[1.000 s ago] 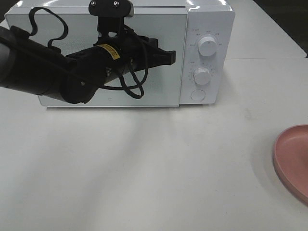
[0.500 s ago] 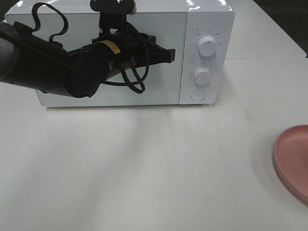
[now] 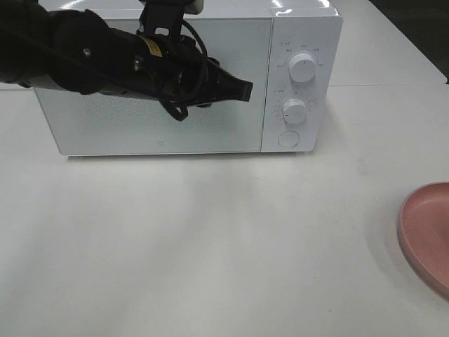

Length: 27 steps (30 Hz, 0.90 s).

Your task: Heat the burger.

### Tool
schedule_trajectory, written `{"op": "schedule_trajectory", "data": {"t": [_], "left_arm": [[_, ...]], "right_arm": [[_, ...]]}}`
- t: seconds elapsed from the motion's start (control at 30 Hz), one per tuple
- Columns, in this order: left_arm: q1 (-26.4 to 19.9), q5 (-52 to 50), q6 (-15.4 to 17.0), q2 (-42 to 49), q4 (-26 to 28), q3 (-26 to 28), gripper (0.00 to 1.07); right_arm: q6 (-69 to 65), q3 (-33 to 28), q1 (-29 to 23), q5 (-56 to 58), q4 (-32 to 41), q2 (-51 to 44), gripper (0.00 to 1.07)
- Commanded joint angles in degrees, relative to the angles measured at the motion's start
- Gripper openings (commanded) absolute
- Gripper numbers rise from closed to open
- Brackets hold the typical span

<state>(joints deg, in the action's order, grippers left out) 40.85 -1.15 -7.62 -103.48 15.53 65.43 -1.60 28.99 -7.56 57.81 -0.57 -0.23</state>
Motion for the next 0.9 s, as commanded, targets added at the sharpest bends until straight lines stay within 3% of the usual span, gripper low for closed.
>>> {"op": "schedule_trajectory", "data": {"t": [0.03,0.07,0.13,0.23,0.4,0.53,0.63,0.7,0.8,0.87,0.9], "left_arm": [[0.29,8.59,0.11,2.58,-0.29,0.46,0.48],[0.29,14.04,0.23,3.84,-0.29,0.46,0.72],[0.29,21.72,0.29,5.9,0.0,0.46,1.01],[0.29,24.64,0.29,6.65,-0.06,0.46,1.02],[0.29,42.23,0.29,11.92,-0.11,0.46,1.02],[0.23,47.9,0.06,13.29,-0.74,0.46,1.02],[-0.11,54.6,2.86,15.7,-3.32,0.46,1.01],[-2.12,57.01,5.27,17.65,-3.84,0.46,1.01],[-3.21,57.7,5.67,18.39,-3.9,0.46,1.01],[-7.96,60.68,5.9,20.86,-3.95,0.46,1.01],[-7.96,60.68,5.9,20.86,-3.95,0.46,1.01]], "right_arm": [[0.06,-0.29,0.23,-0.74,0.11,-1.49,0.75],[0.06,-0.29,0.23,-0.74,0.11,-1.49,0.75],[0.06,-0.29,0.23,-0.74,0.11,-1.49,0.75],[0.06,-0.29,0.23,-0.74,0.11,-1.49,0.75],[0.06,-0.29,0.23,-0.74,0.11,-1.49,0.75],[0.06,-0.29,0.23,-0.74,0.11,-1.49,0.75],[0.06,-0.29,0.23,-0.74,0.11,-1.49,0.75],[0.06,-0.29,0.23,-0.74,0.11,-1.49,0.75],[0.06,-0.29,0.23,-0.74,0.11,-1.49,0.75],[0.06,-0.29,0.23,-0.74,0.11,-1.49,0.75],[0.06,-0.29,0.23,-0.74,0.11,-1.49,0.75]]}}
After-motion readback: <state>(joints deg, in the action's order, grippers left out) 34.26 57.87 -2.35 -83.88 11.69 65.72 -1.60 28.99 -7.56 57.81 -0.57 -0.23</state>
